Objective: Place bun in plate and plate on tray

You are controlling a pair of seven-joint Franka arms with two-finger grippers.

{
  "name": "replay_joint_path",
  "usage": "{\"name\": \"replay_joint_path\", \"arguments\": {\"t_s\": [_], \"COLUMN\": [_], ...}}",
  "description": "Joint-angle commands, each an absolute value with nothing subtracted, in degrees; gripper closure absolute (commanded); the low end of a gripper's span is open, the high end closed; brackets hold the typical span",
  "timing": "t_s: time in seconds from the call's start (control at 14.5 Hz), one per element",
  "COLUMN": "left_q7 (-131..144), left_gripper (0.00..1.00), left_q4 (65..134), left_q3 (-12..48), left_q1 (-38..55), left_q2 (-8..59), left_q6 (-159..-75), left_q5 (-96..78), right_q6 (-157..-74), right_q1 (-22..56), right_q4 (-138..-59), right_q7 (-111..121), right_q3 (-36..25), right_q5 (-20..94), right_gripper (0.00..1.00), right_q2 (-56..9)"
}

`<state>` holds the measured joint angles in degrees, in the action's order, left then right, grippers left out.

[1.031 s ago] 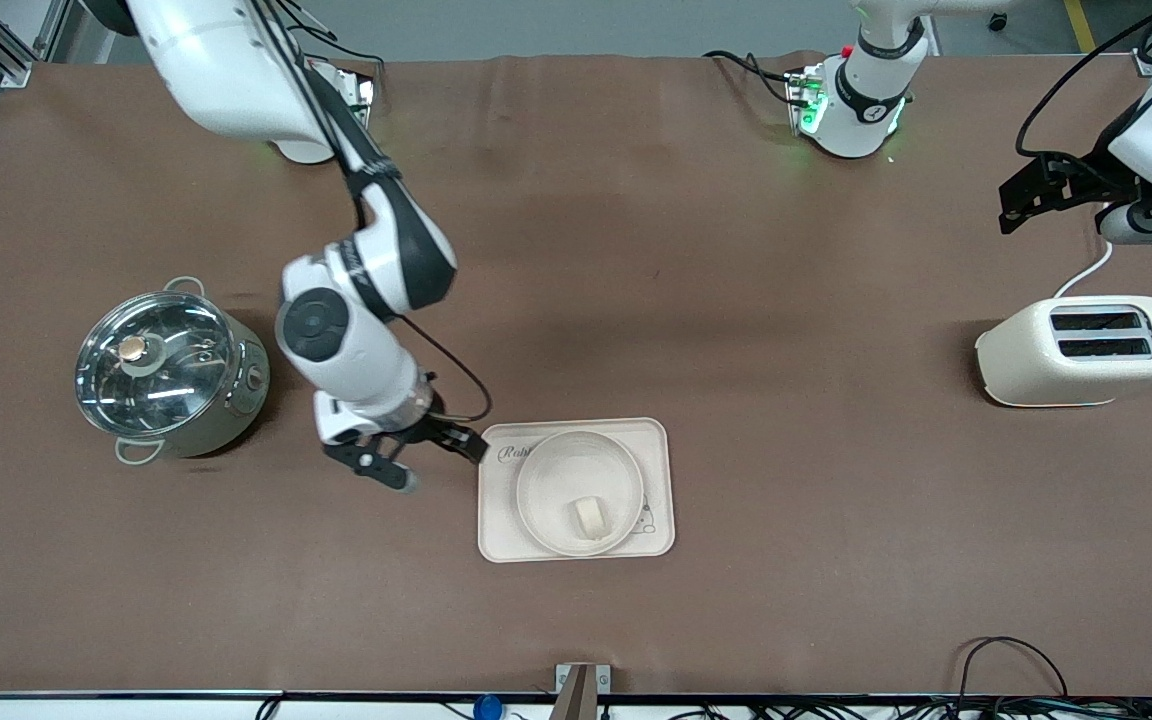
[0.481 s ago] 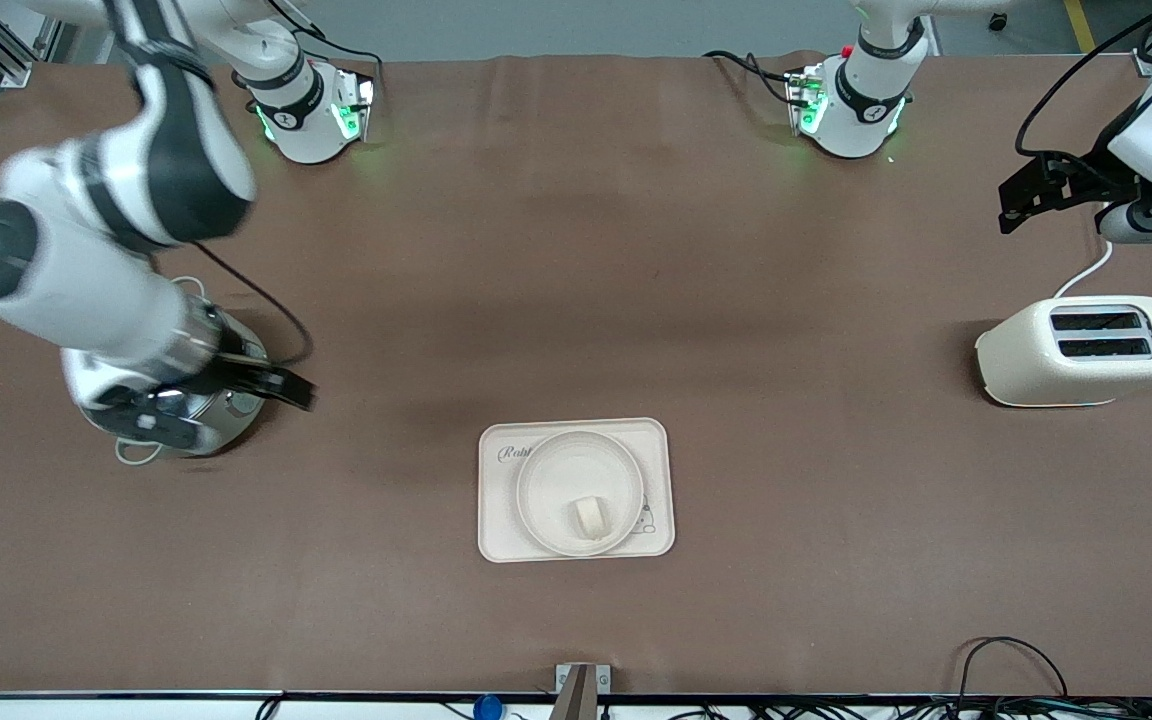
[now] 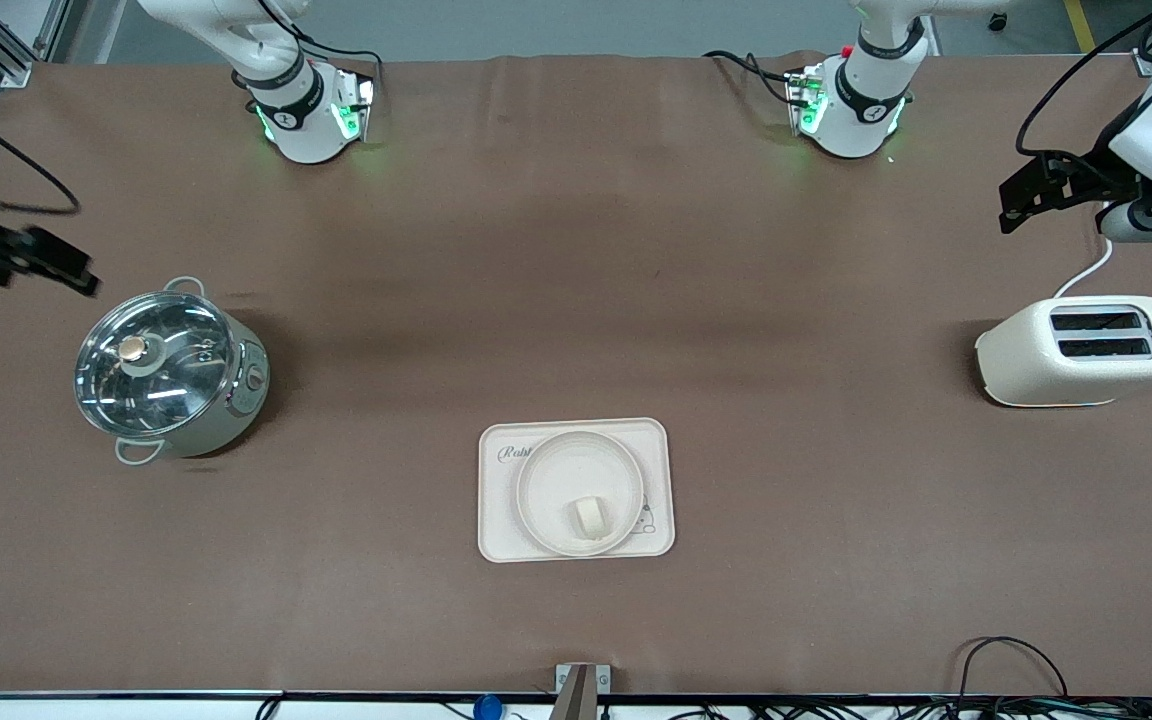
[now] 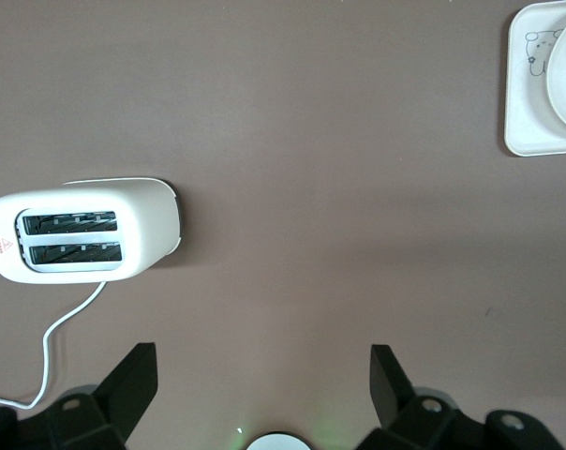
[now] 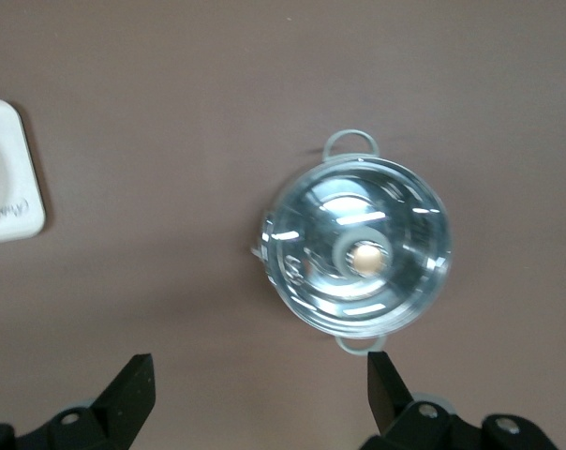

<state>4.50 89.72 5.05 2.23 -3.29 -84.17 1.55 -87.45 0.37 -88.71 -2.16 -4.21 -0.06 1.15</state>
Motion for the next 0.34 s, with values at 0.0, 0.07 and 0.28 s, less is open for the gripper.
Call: {"name": "replay_joint_path", "arguments": {"t_s": [0.0,0.07,0.28], "left_q7": [4.1,4.0,3.4], "left_gripper": [0.00,0.00,0.00], "left_q4": [88.6,88.5,88.6], "left_q3": [5.0,5.0,4.9], "left_q1": [2.1,2.1,2.1], "left_q2": [-2.9,-3.0,-3.0], "left_q6": [-83.6,-83.6,-83.6], "left_q5": [0.8,0.8,0.8], "right_q6": [-85.7,-84.6,-83.6], "right_q1": [-4.4,-4.7,-4.6], "right_q4": [-91.9,-92.1,-91.8], "right_q7": [7.3,8.1,9.7], "right_q3": [-4.1,-4.1,-4.7], "right_q5": [-0.4,-0.4,-0.7], "right_gripper": [0.00,0.00,0.00], "right_q2": [5.4,5.7,6.2]}}
